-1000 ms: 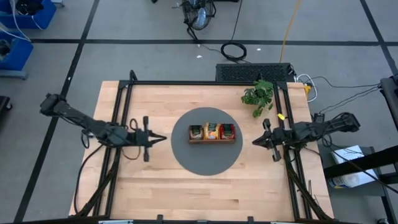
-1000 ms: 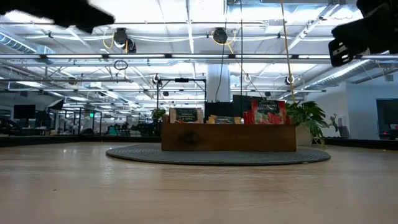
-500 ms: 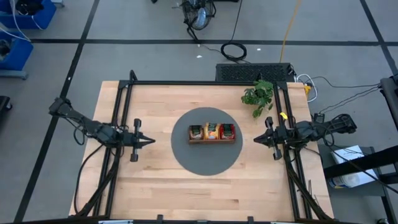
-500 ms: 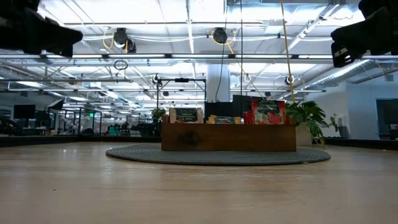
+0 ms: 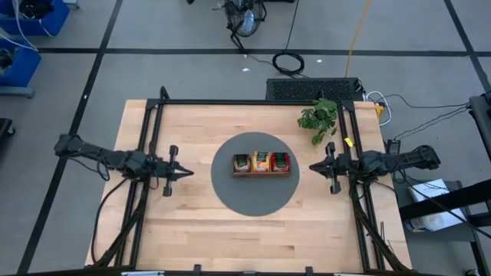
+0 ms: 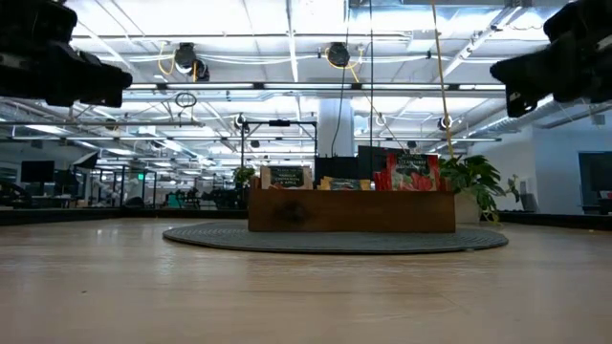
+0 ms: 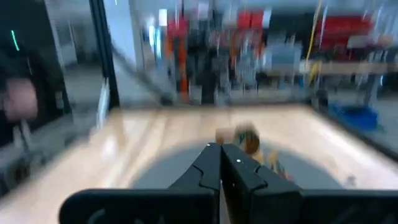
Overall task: Pick & Place Tea
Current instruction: Return to Home Position
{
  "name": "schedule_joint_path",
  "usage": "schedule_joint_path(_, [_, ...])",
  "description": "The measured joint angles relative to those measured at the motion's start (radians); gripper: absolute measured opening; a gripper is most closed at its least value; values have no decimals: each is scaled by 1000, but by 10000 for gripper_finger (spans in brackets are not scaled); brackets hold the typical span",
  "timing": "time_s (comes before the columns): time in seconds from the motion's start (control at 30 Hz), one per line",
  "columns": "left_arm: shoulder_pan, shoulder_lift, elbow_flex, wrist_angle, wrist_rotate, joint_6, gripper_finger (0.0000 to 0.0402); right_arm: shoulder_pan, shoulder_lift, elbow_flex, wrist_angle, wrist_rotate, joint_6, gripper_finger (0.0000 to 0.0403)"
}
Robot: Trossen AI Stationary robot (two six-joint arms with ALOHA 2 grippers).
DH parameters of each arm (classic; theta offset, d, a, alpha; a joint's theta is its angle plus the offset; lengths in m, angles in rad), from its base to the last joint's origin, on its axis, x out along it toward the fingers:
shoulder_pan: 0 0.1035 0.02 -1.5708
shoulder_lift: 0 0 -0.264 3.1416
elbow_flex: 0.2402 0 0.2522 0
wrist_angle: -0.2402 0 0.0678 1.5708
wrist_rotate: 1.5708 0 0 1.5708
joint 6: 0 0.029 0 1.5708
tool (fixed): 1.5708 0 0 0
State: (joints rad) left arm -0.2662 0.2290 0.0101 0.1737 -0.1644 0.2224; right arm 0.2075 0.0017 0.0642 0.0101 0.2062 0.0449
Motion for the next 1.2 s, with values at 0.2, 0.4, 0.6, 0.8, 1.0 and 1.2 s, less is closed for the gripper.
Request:
schedule_joint_path(0.2, [36, 0, 0, -32, 42, -34, 2, -53, 16, -45, 59, -91, 25, 0])
schedule_joint_path(0.4, [37, 0, 0, -48, 52, -48, 3, -78, 15, -46, 75, -103, 21, 0])
schedule_joint_path(0.6, [37, 0, 0, -52, 51, -78, 8, -85, 15, -47, 76, -103, 14, 0])
schedule_joint_path(0.8, [37, 0, 0, -63, 41, -158, 30, -85, 15, -48, 86, -98, 14, 0])
schedule_joint_path(1.0, [37, 0, 0, -59, 41, -231, 36, -84, 15, -49, 87, -102, 18, 0])
schedule_joint_path(1.2, [37, 0, 0, -59, 41, -240, 37, -84, 15, -49, 87, -102, 21, 0])
